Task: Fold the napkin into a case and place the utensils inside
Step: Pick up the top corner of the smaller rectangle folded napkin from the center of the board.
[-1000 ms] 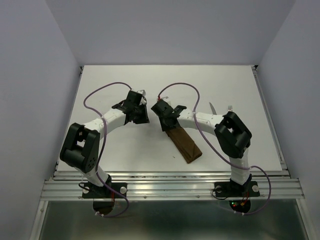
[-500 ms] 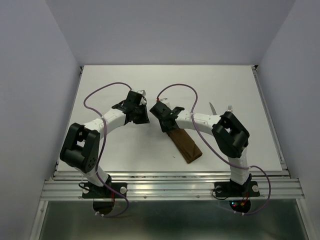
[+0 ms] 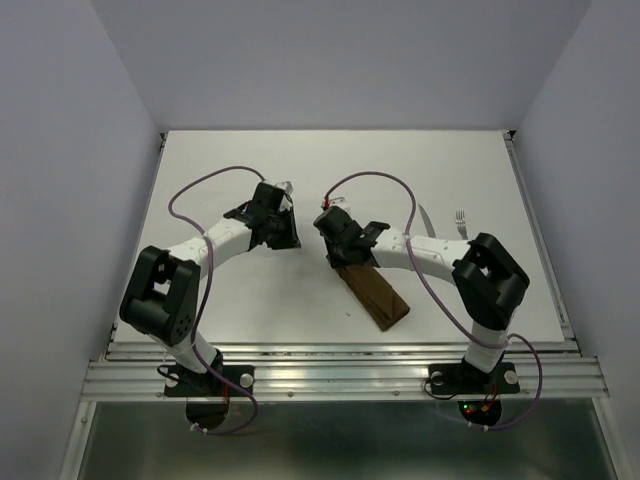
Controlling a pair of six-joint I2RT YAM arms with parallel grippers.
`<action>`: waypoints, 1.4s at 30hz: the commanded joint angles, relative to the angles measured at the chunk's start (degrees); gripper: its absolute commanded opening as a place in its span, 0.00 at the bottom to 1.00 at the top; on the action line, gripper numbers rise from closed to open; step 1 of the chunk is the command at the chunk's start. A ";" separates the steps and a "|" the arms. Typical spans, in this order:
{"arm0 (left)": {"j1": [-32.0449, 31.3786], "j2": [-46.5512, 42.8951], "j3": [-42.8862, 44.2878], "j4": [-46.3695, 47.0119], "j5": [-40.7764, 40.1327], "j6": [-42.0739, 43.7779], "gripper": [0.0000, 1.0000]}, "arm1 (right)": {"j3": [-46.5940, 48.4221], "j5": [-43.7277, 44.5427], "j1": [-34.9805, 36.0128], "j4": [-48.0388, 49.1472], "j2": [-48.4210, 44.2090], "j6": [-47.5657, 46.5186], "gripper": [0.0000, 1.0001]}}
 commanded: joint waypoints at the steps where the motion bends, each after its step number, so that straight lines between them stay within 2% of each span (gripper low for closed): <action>1: 0.18 -3.68 -0.88 1.49 1.65 0.19 0.25 | -3.04 -4.96 0.63 8.09 -3.82 -0.27 0.03; 5: 0.18 -4.56 -1.58 1.32 1.65 0.19 0.25 | -5.16 -8.74 0.63 10.47 -5.06 0.09 0.04; 11: 0.10 -5.53 -2.63 1.40 1.83 -0.07 0.25 | -7.27 -9.01 0.63 11.26 -5.32 2.19 0.06; 17: -1.31 -6.32 -2.46 1.40 1.39 0.01 0.25 | -9.20 -10.85 -0.51 13.28 -6.99 4.30 0.01; 27: -7.90 -8.07 -5.26 4.83 -1.16 -2.35 0.21 | -18.86 -22.27 -5.25 23.03 -11.47 8.08 0.01; 36: -9.13 -7.90 -8.08 6.59 4.37 -2.79 0.22 | -25.38 -32.02 -9.38 33.49 -12.44 12.83 0.01; 42: -12.29 -5.53 -7.73 7.73 4.29 -6.22 0.29 | -28.54 -37.04 -12.02 38.50 -11.65 16.08 0.01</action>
